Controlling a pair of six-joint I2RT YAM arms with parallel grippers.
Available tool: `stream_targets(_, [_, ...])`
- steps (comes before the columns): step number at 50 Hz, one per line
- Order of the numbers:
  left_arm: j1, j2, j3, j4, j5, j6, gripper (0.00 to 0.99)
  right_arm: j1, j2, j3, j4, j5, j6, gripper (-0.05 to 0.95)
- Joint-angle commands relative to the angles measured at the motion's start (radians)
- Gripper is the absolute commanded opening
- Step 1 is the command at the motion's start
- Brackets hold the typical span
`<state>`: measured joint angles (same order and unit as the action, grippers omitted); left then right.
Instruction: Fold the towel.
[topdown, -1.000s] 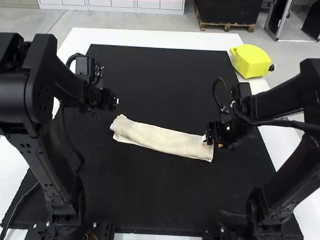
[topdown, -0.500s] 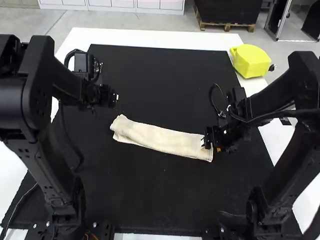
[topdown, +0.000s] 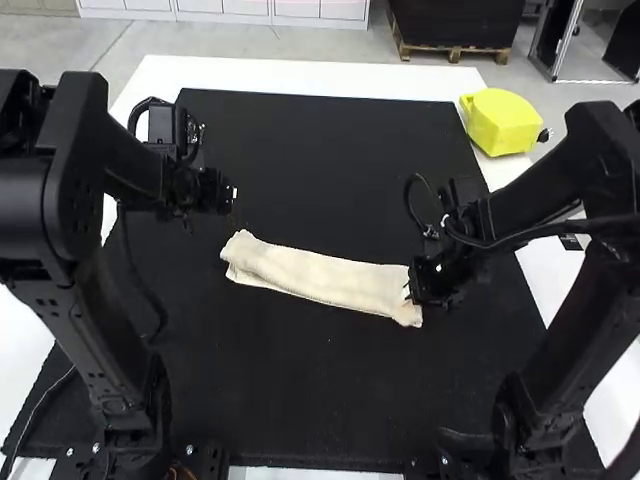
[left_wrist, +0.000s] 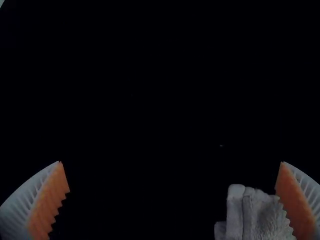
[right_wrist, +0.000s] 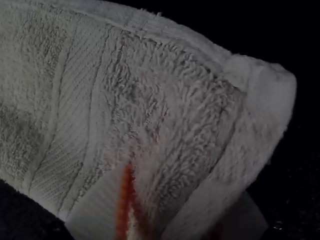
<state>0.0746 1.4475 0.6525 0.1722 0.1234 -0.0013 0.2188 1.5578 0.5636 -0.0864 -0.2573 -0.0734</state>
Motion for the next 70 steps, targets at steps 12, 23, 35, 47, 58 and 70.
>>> stream_targets(12, [0.008, -0.019, 0.010, 0.018, -0.001, -0.011, 0.969, 0.014, 0.010, 0.012, -0.024, -0.049, -0.002, -0.02])
stream_targets(23, [0.010, -0.019, 0.010, 0.026, -0.005, -0.016, 0.969, -0.029, -0.130, 0.073, -0.131, -0.080, 0.037, -0.02])
stream_targets(35, [0.048, -0.016, 0.010, 0.036, -0.005, -0.014, 0.969, 0.001, -0.220, 0.119, -0.190, -0.114, 0.103, -0.02])
stream_targets(47, [0.063, -0.012, 0.010, 0.044, -0.013, -0.014, 0.969, 0.122, -0.217, 0.174, -0.190, -0.120, 0.162, -0.02])
stream_targets(58, [0.083, -0.012, -0.008, 0.047, -0.022, -0.014, 0.969, 0.229, -0.179, 0.231, -0.170, -0.123, 0.184, -0.02])
stream_targets(70, [0.102, -0.018, -0.037, 0.056, -0.024, -0.037, 0.969, 0.332, -0.090, 0.305, -0.096, -0.125, 0.224, -0.02])
